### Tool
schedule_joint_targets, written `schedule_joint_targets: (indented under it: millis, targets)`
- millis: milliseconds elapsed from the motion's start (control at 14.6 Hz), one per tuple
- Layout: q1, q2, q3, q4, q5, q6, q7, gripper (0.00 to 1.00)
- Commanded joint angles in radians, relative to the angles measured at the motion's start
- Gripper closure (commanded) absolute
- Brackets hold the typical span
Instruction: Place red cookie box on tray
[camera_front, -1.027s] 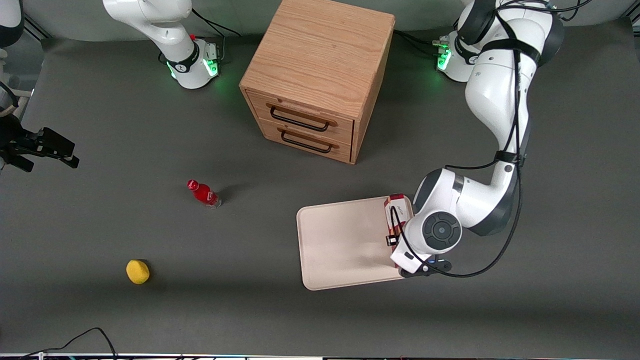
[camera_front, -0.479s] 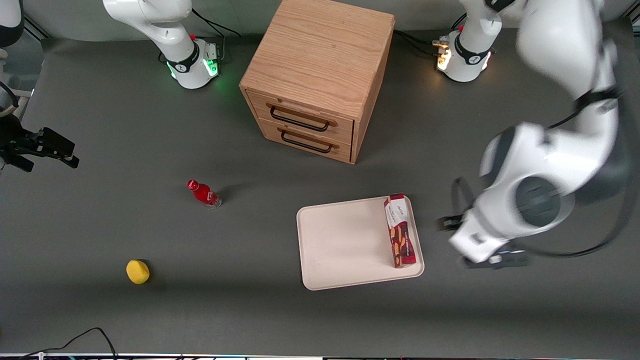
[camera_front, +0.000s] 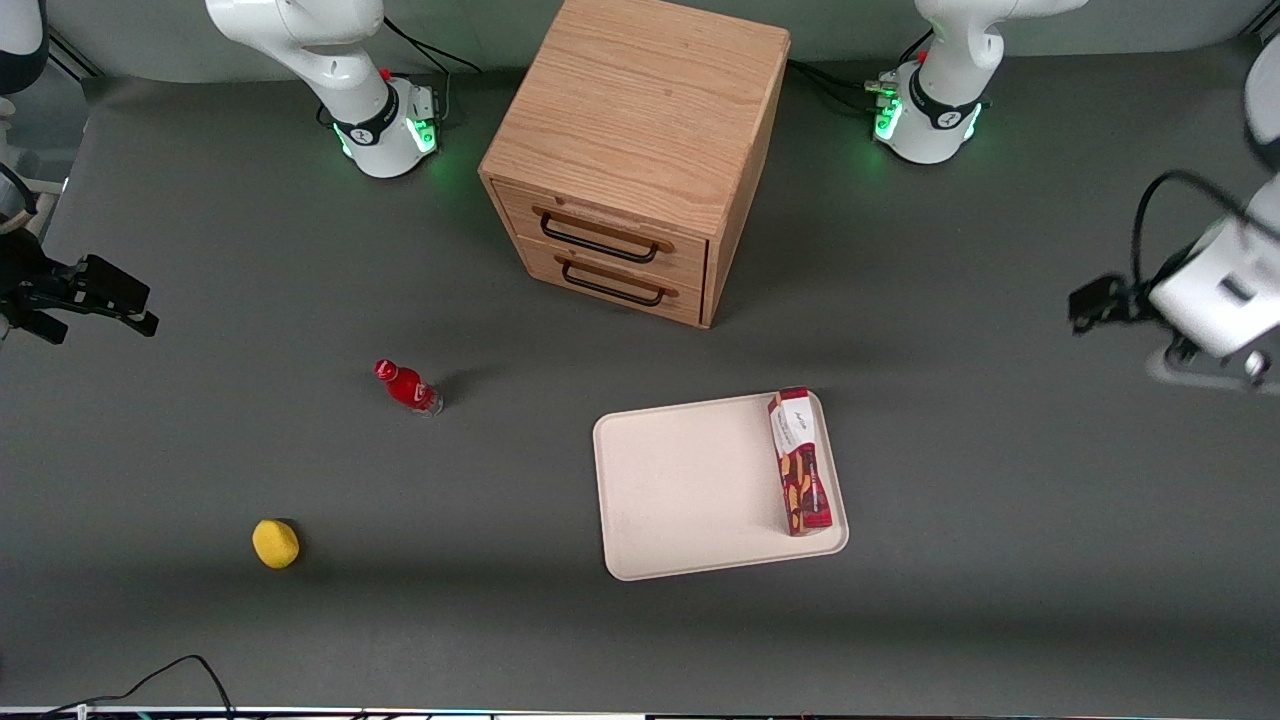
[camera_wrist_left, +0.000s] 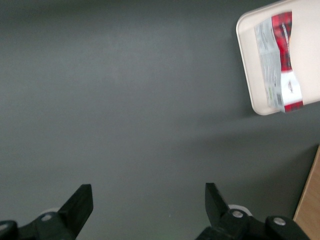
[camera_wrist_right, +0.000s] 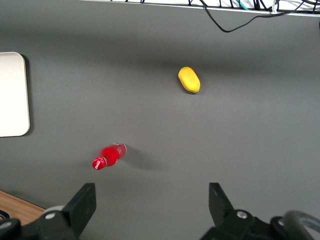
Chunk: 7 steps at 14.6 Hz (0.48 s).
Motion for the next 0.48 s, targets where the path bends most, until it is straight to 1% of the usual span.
schedule_joint_targets:
  millis: [0,137,411]
  targets:
    - [0.009,-0.205,-0.003,-0.221,-0.019,0.035,0.032,0.00]
    - [0.009,-0.262,0.001,-0.260,-0.045,0.032,0.050,0.00]
    - [0.003,-0.250,0.009,-0.207,-0.045,-0.017,0.107,0.00]
